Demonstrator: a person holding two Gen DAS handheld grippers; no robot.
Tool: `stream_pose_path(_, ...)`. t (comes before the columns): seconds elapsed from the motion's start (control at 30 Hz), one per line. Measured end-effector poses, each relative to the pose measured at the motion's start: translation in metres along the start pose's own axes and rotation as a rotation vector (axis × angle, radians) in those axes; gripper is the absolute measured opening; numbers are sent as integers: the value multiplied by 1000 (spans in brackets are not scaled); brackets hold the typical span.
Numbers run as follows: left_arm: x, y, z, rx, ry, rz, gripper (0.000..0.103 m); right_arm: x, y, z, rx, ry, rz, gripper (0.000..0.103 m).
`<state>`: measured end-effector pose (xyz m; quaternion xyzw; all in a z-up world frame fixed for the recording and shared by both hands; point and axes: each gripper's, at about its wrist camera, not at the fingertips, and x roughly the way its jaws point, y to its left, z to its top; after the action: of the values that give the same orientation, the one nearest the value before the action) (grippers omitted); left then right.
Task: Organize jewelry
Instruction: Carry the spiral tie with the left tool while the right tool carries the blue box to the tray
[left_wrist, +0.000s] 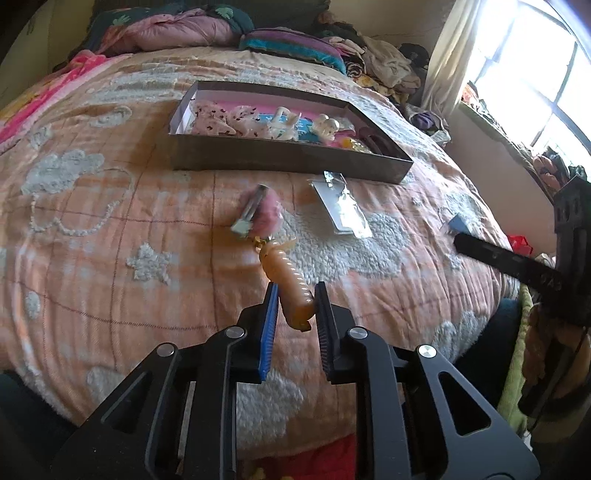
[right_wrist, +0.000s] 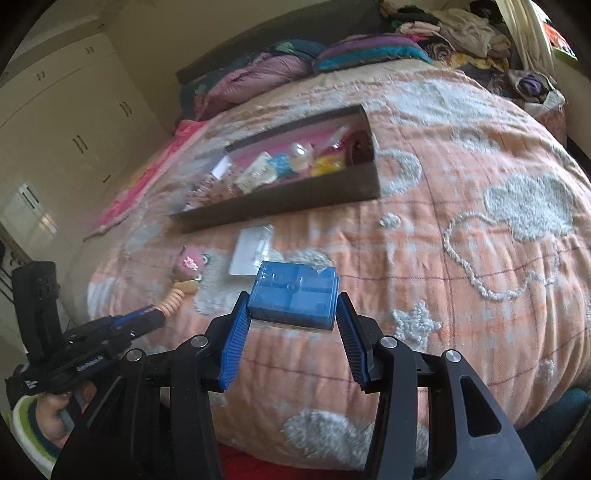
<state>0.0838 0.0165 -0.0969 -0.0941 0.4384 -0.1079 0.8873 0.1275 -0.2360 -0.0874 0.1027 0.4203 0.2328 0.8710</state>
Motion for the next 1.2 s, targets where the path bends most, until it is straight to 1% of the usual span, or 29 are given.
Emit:
stream_pose_path(0.13,-3,9,-5,-30,14,0,12,-13,10,1,-19,-26,6,46)
stream_pose_path(0.27,-14,14,-10,-33,7,11,12,-24,15,2,-28,-48,14,46)
stream_pose_path(0.4,-27,18,-12,-36,-12,23,11,-33,17,3,-31,-66,20,46)
stream_pose_path(0.57,-45,16,-4,-18,-53,33,10,-40,24,4,-44,-85,33,46)
stream_pose_path(0.67,-49,11,4,8,-76,47,10,-41,26,5,-45,-88,36,46)
stream_pose_path(0.83,-52,-3,21,46,-110,23,10,-44,23,7,-36,-100,32,46)
stream_pose_path(1.0,-56,-27,48,123,-164,-10,10,-68,23,13,-50,-163,4,46)
stream_pose_path(1.07,-54,-34,55,143,-171,-19,10,-82,22,15,-59,-202,-11,46)
stream_pose_path(1.2,-50,-45,77,166,-191,-34,10,-97,17,22,-59,-254,-33,46)
